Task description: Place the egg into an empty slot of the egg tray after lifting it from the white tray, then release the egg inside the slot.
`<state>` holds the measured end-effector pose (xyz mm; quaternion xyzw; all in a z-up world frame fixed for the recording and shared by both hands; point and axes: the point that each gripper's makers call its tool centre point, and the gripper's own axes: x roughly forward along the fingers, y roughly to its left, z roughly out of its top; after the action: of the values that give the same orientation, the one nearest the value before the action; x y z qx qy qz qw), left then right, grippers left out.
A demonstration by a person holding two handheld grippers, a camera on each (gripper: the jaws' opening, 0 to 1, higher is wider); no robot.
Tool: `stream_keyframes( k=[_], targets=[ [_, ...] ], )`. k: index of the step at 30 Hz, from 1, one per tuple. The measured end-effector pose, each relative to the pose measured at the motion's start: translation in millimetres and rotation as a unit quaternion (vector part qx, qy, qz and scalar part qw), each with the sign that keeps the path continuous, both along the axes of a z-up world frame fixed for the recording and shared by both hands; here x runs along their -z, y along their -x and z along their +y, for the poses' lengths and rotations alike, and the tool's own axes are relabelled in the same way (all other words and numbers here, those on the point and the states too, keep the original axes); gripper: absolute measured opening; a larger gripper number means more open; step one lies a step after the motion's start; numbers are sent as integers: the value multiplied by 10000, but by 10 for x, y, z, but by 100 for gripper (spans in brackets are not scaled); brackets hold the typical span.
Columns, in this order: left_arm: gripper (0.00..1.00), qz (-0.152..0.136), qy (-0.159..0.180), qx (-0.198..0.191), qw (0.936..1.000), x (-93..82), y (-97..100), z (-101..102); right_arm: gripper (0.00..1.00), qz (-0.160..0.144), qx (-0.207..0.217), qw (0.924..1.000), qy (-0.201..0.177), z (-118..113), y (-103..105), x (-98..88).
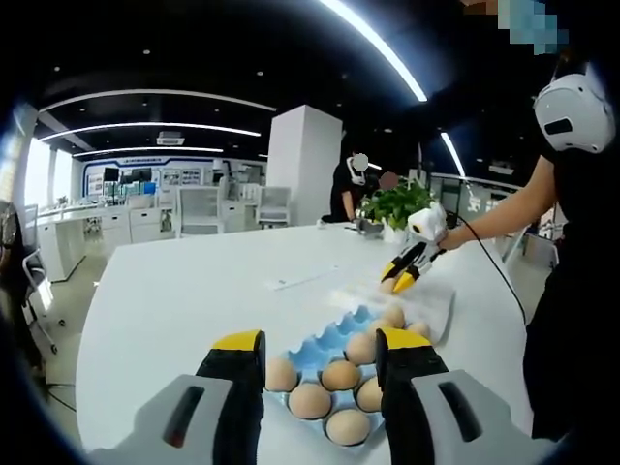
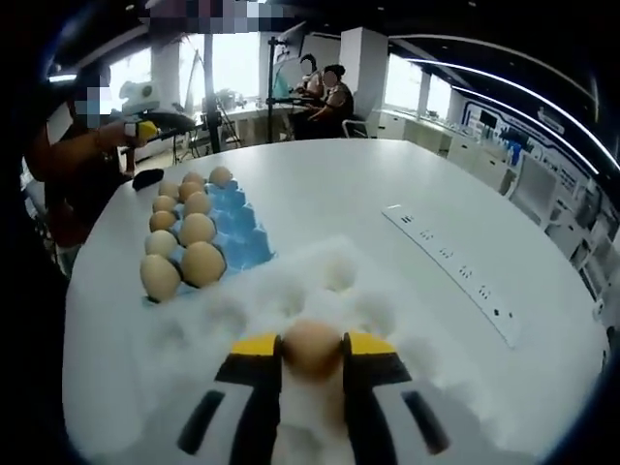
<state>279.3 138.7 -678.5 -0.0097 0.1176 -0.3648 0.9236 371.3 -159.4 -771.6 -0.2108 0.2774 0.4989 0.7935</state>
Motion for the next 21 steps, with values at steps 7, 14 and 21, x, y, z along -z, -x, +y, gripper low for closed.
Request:
stream_keyframes(
  k=[7, 14, 21],
  targets=[
    [46, 15, -8, -4, 10000, 4, 4, 4, 23, 49, -26, 10000, 45, 21, 23, 10],
    [46, -4, -2, -37, 10000, -13, 10, 26, 25, 156, -153, 9992, 336, -39, 5, 145],
    [46, 4, -9, -30, 10000, 0, 19, 23, 24, 406, 103, 9987, 277, -41, 2, 155]
  ],
)
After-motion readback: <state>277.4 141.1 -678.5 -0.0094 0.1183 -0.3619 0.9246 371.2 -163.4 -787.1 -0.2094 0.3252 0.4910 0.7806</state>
